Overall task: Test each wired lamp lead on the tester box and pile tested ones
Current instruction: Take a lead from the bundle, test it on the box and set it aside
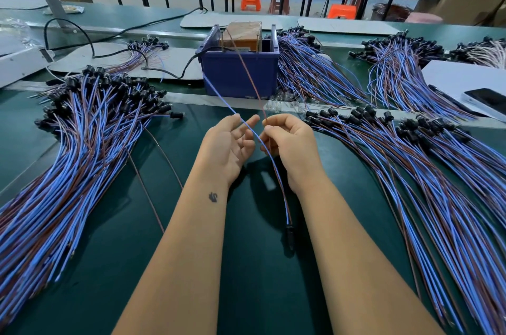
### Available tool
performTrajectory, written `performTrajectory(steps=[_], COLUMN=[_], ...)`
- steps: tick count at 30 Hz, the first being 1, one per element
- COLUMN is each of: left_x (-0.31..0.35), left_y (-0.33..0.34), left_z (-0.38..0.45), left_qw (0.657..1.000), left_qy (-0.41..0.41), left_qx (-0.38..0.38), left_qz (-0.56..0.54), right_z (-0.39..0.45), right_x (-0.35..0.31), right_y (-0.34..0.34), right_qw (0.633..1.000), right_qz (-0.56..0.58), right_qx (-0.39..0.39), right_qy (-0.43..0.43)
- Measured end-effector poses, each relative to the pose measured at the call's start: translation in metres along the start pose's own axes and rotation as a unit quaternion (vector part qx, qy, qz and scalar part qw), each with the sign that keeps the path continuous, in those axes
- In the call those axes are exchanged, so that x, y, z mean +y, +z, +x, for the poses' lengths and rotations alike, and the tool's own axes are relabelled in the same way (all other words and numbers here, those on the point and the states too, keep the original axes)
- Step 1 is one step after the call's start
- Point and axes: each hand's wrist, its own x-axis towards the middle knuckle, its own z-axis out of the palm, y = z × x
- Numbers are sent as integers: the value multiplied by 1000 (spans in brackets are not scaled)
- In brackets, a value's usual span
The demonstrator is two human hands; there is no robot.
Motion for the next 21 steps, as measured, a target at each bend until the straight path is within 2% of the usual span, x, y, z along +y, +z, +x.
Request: performTrajectory(steps=[5, 9, 12, 21], left_x=[-1, -3, -3, -7], left_y=[0, -3, -7, -10], left_z=[4, 6, 8, 10], left_qw=[993, 964, 939, 907], left_qy=[66, 145, 194, 217], left_qx=[6, 57, 82, 91], left_qz=[94, 218, 271, 350], right_z=[0, 0, 1, 4], right_x=[-1, -2, -1, 2], right_y=[1, 1, 0, -2], right_qw=[1000, 1000, 999, 999], right_qz=[1, 19, 26, 34], right_qx=[1, 12, 20, 38], right_qy=[15, 22, 19, 16])
